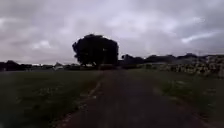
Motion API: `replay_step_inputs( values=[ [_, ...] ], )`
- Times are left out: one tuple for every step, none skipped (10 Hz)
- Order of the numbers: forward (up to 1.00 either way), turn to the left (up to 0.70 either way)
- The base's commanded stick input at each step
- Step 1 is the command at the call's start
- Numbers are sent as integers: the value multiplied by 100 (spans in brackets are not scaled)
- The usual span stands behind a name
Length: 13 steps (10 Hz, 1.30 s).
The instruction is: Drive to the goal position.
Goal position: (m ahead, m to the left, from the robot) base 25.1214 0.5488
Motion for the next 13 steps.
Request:
replay_step_inputs(
  values=[
    [50,-25],
    [50,-14],
    [50,-7],
    [50,0],
    [50,0],
    [50,0],
    [50,0],
    [50,0],
    [50,0],
    [50,0],
    [50,0],
    [50,0],
    [50,0]
  ],
)
